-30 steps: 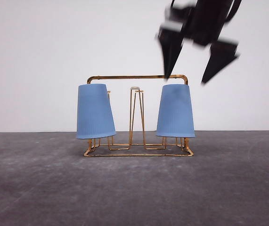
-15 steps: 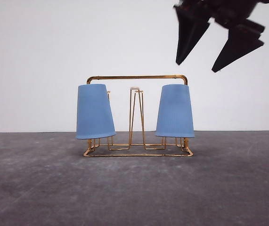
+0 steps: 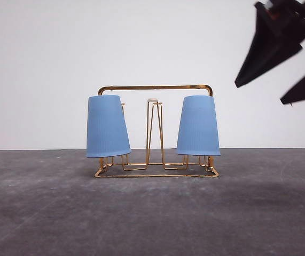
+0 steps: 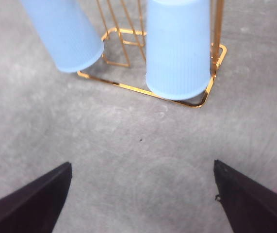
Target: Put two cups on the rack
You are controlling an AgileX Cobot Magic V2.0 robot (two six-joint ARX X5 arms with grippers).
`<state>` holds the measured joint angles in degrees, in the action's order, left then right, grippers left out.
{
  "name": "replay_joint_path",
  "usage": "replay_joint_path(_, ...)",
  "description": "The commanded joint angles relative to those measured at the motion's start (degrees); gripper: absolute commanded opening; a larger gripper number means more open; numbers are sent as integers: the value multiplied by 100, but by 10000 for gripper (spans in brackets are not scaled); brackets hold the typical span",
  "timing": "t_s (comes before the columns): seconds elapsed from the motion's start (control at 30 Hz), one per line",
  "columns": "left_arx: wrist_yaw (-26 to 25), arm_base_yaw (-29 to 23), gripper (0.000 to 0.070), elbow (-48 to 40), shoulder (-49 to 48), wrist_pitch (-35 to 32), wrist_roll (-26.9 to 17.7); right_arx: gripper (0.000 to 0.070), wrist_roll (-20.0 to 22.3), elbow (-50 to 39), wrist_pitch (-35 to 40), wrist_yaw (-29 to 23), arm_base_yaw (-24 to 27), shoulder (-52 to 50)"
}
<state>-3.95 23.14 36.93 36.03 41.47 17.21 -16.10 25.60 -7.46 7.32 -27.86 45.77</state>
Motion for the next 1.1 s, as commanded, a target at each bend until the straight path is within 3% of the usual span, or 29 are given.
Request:
replay_joint_path(0.0, 9, 24, 389, 26, 26, -46, -163, 579, -316, -67, 184, -37, -48, -6)
replay_joint_path(0.1, -109, 24, 389, 26, 26, -26, -796, 578, -258, -83, 98, -92, -48, -14)
replay_joint_path(0.13, -123, 24, 389, 26, 25, -8, -1060, 538, -258, -83, 72, -110, -48, -14)
replay_joint_path(0.2, -129, 24, 384, 26, 26, 21, -1464, 373, -256, -83, 61, -135, -46, -14)
replay_joint_path(0.23, -127, 24, 320, 26, 26, 23, -1623, 238, -245, -83, 59, -137, -46, -14)
replay_joint_path(0.27, -128, 24, 190, 26, 26, 23, -1750, 115, -208, -83, 58, -137, -47, -14)
replay_joint_path(0.3, -129, 24, 5, 26, 26, 22, -1851, 3, -146, -83, 58, -136, -48, -14)
replay_joint_path(0.47, -123, 24, 0, 26, 26, -42, -1865, 6, 194, -83, 63, -130, -47, -14)
replay_joint_path(1.07, -120, -10, 0, -16, -29, -85, -1827, 6, 195, -81, 191, -134, -48, -18)
